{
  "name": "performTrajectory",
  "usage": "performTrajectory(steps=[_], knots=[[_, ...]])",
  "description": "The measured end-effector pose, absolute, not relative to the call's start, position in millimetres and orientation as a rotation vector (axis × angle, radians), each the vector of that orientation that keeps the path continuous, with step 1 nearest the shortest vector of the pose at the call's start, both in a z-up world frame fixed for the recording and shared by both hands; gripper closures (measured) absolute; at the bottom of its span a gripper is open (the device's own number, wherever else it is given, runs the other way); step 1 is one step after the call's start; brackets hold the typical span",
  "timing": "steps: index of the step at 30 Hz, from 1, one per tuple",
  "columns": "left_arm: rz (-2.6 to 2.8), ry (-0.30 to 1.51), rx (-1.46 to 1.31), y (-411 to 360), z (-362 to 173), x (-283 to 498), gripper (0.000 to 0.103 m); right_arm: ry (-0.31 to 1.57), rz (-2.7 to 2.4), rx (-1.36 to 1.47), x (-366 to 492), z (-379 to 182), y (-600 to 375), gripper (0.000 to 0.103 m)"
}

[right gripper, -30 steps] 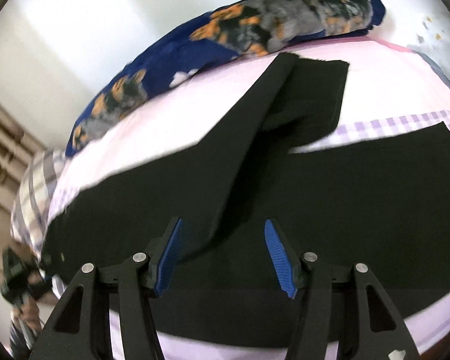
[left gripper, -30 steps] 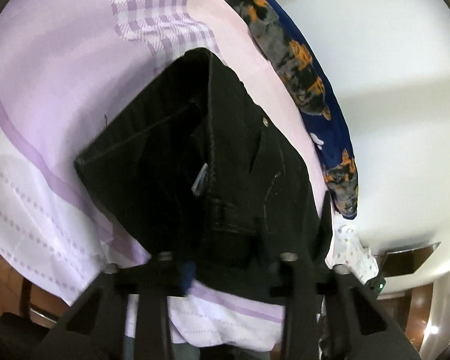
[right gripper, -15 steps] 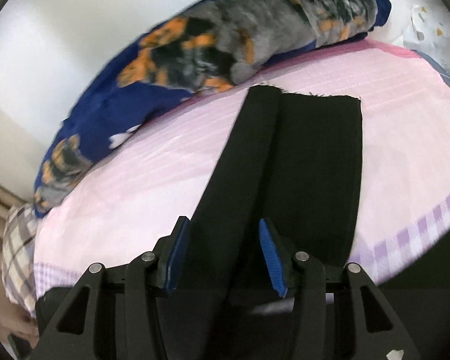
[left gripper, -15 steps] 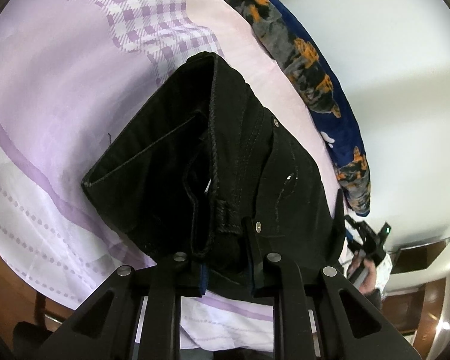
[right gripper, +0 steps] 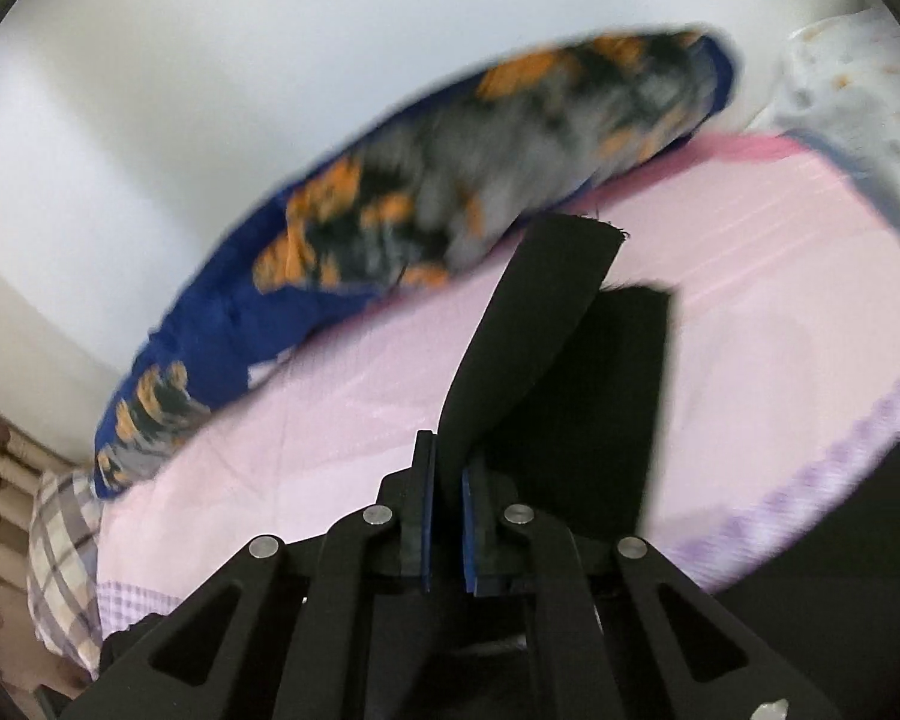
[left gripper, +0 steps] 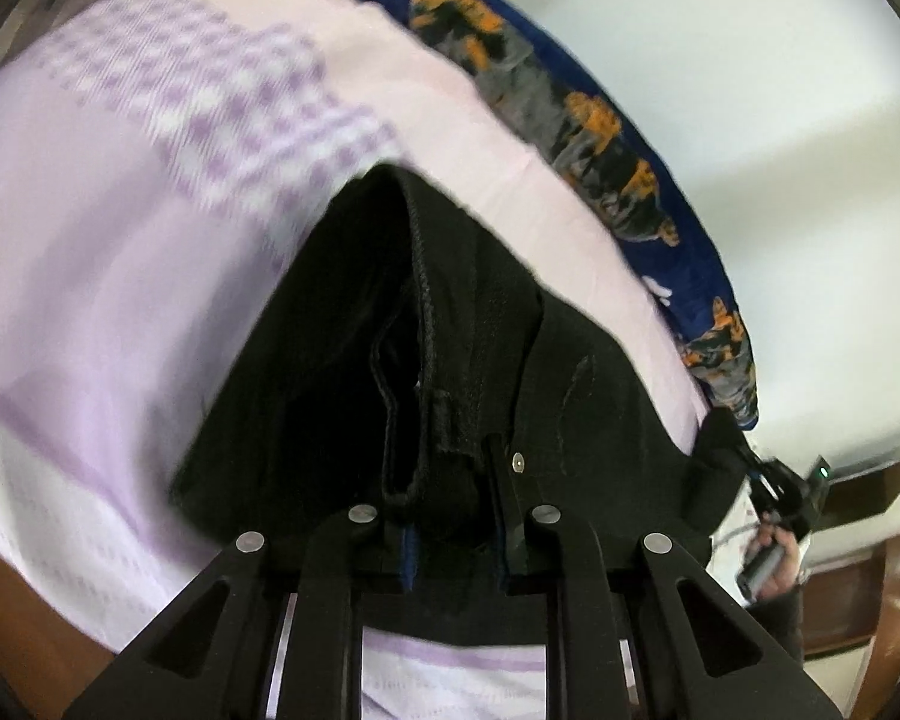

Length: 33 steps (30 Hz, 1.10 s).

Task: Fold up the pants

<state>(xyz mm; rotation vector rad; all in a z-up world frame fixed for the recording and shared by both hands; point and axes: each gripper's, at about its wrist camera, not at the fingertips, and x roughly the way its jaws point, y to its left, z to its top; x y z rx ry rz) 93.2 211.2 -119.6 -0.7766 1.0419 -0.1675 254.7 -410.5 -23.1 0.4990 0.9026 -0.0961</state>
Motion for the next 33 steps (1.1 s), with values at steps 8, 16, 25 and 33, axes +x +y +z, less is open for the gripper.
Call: performTrajectory(steps=[8, 16, 25, 33], knots=[[-0.257, 1.06, -0.674, 219.4, -110.8, 117.1, 0.085, 0.825, -0.196, 0.526, 144.1, 28.2, -446.1, 0.097], [-0.264, 1.156, -0.575, 222.4, -136.1, 100.6, 0.085, 0.938, -0.291, 0.621, 60.7, -21.1, -450.8, 0.098], [-0.292, 1.172, -0.516, 222.1, -134.8, 86.2, 0.085, 1.054, -0.352, 0.656, 51.1, -67.4, -455.9, 0.098], [-0.286, 1.202, -0.466, 219.3, -144.3, 86.2, 0.085, 1.044, -0.359, 0.662, 44.6, -69.1, -455.5, 0.098]])
